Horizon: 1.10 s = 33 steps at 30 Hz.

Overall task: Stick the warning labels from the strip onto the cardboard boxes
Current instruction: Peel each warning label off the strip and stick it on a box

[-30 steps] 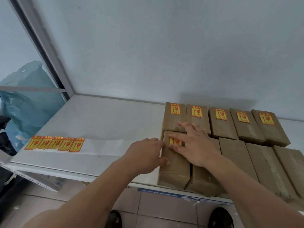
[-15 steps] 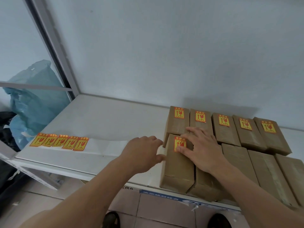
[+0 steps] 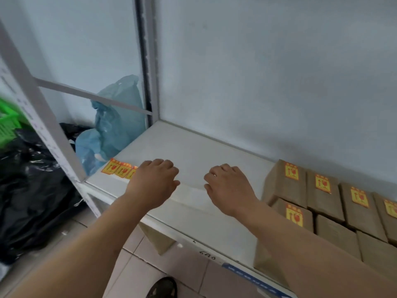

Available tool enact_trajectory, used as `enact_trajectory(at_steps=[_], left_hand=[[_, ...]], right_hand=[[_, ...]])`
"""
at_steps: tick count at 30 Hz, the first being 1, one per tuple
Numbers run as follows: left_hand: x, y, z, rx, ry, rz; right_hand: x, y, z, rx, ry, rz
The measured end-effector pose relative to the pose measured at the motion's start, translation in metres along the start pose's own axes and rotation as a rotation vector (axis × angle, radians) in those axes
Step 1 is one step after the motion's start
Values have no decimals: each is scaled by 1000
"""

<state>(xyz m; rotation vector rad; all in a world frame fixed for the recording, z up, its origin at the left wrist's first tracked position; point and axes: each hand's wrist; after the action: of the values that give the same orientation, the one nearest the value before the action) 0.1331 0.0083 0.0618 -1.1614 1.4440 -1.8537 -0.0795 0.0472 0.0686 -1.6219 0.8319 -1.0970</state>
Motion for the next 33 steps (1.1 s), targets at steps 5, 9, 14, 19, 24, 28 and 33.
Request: enact_trajectory(at_steps=[5, 9, 14, 19, 24, 28, 33], left_hand=[[-15, 18, 53, -21, -221, 73], [-23, 38, 82, -58, -315, 124], [-23, 65, 91, -197, -359, 156], [-21, 88, 88, -272, -351, 211], [-27, 97, 88, -260, -356, 245], [-27, 99, 87, -245, -362, 246], [-26, 101, 88, -258, -375, 274]], right_hand=[[47, 33, 41, 54, -26, 54], [79, 57, 73, 176, 68, 140], [104, 87, 94, 335, 322, 228], [107, 108, 100, 308, 453, 195], [107, 112, 100, 311, 463, 120], [104, 112, 101, 310, 442, 104], [101, 106, 96, 372, 421, 119]])
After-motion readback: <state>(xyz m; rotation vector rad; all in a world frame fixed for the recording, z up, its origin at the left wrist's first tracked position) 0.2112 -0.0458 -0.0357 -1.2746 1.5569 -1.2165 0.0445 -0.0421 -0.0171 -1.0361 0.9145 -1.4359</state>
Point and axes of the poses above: each hand's wrist, its own x-axis towards the middle knuckle, its own y-axis out of the palm, z = x × y, and after that the axes turned 8 degrees about -z, right-handed
